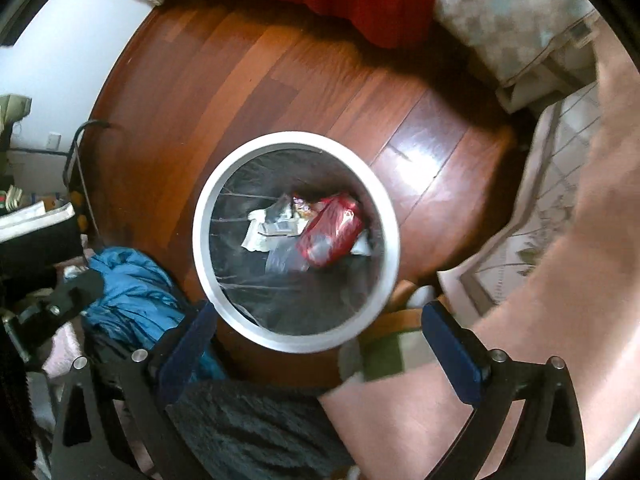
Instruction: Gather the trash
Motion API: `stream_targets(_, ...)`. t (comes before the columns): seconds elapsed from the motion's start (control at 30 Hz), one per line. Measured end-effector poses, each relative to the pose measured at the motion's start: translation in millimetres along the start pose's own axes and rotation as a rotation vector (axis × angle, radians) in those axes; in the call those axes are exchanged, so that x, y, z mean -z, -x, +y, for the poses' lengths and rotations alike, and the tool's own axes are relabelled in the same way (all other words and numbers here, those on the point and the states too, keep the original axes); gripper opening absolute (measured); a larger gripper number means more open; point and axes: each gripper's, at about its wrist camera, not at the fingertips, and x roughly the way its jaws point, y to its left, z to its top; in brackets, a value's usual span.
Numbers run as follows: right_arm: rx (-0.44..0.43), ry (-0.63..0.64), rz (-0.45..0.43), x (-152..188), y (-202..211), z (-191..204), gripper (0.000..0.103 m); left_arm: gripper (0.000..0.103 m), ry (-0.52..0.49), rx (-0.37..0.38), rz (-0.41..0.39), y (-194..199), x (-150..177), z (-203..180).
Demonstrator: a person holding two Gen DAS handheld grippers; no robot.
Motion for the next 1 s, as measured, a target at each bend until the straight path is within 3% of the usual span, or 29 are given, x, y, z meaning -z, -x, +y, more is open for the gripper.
stream_targets(0.13,0.079,0.052,-0.037,23,27,-1,0.103,0.103,-0.045,-0.058,-0.065,25,22,-7)
stream_targets(0.3,0.068,0.064,-0.073,47,57,-7,0.103,0.103,-0.052,-0.037,-0.107,54,42,-16)
stream_targets(0.57,-0.013,0.107,-0.176,84,127,0,0.103,0.103,-0.098,0.002,-0.192,113,67,-39)
stream_targets(1.0,-0.156,0.215,-0.274,132,247,20,0.103,0.103,-0.152,0.152,-0.263,207,100,-60)
